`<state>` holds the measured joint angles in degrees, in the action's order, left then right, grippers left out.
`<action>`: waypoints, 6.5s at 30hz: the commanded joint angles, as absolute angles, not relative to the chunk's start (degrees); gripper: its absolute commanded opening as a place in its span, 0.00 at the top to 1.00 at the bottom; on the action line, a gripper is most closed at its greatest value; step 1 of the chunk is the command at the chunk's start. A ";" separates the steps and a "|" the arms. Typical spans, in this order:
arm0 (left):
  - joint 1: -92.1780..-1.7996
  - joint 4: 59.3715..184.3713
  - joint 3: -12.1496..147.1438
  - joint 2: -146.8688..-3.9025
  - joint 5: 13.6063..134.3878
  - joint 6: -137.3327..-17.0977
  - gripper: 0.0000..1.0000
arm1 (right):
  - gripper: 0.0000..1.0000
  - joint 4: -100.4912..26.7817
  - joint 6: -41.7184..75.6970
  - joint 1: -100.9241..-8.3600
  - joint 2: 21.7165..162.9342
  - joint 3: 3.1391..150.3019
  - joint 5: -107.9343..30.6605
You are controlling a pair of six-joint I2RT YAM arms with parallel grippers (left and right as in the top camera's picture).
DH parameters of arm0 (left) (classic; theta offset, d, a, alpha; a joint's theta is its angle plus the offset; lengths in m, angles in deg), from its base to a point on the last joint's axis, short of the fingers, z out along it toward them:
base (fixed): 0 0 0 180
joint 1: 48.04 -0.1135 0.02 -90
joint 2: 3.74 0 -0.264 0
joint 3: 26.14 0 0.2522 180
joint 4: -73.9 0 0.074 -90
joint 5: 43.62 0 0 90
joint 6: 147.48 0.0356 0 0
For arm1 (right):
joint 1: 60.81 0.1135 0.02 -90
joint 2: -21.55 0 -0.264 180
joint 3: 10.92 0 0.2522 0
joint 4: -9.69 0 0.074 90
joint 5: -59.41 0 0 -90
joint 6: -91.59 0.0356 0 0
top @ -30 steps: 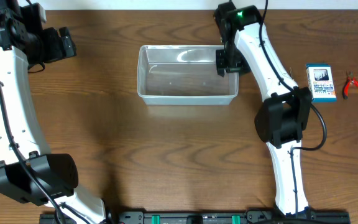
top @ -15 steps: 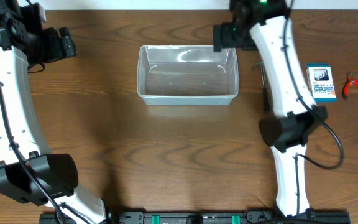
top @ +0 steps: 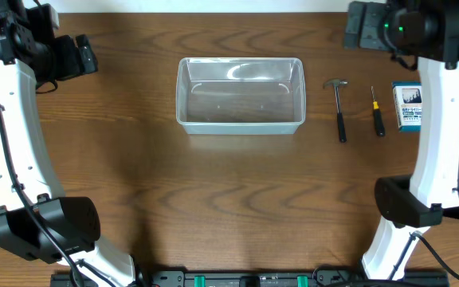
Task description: Pack container
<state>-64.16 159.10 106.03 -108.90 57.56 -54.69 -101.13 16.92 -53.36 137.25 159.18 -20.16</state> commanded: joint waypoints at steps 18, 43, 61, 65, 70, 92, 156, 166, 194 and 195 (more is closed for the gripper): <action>-64.42 155.67 105.46 -109.91 55.94 -48.92 0.02 | 0.01 -99.73 14.61 -69.71 136.68 134.24 -27.94; -64.35 155.54 104.72 -114.70 55.99 -43.78 0.02 | 0.01 -91.97 -1.50 -67.48 137.19 121.49 -39.26; -64.35 155.54 104.72 -114.70 55.99 -43.78 0.02 | 0.01 -77.78 -6.18 -62.76 137.19 109.60 -37.88; -64.35 155.54 104.72 -114.70 55.99 -43.78 0.02 | 0.01 -72.95 -4.89 -59.75 137.34 108.66 -33.53; -64.35 155.54 104.72 -114.70 55.99 -43.78 0.02 | 0.01 -72.10 -2.49 -57.41 137.45 108.66 -27.37; -64.35 155.54 104.72 -114.70 55.99 -43.78 0.02 | 0.01 -69.67 0.71 -58.24 142.19 108.47 -28.51; -64.35 155.54 104.72 -114.70 55.99 -43.78 0.02 | 0.01 -70.37 6.72 -58.26 152.27 108.47 -29.58; -64.35 155.54 104.72 -114.70 55.99 -43.78 0.02 | 0.01 -70.04 5.56 -58.26 152.95 108.47 -29.56; -64.35 155.54 104.72 -114.70 55.99 -43.78 0.02 | 0.01 -67.51 1.49 -59.29 153.49 108.47 -29.53; -64.35 155.54 104.72 -114.70 55.99 -43.78 0.02 | 0.01 -67.27 1.54 -59.22 153.62 108.47 -29.56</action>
<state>-64.16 155.35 104.68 -114.85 56.47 -44.11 -67.62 3.15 -59.68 152.77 108.66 -29.38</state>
